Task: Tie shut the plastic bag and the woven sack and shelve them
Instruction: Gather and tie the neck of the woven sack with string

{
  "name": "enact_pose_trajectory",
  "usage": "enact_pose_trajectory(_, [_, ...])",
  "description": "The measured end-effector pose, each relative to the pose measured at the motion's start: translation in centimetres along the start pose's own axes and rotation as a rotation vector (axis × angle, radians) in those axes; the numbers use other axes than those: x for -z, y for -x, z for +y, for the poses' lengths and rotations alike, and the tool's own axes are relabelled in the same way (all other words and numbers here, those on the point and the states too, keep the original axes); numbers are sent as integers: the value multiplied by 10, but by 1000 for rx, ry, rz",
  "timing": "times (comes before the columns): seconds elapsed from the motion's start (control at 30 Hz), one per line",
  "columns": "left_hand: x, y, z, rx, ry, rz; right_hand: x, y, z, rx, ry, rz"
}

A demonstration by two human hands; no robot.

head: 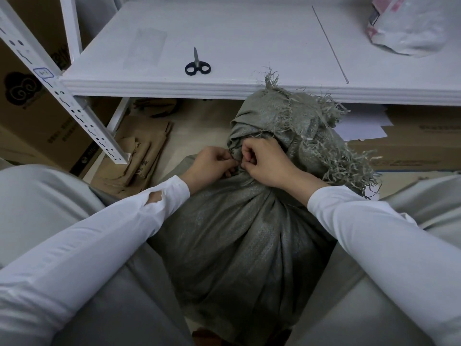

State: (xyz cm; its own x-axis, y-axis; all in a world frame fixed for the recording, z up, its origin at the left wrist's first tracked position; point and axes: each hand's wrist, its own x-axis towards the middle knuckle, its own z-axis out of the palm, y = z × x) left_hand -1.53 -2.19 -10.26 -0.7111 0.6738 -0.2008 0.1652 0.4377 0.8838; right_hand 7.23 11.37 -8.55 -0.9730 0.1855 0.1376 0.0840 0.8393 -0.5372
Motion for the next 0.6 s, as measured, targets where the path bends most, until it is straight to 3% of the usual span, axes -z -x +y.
enact_pose_trajectory(0.37, [1,-7,1,77,20,-39,0,0,0,-12,4,-10])
enact_pose_trajectory(0.6, [3,-11,-4,49,-87,-37,-1,1,-2,-27,-2,19])
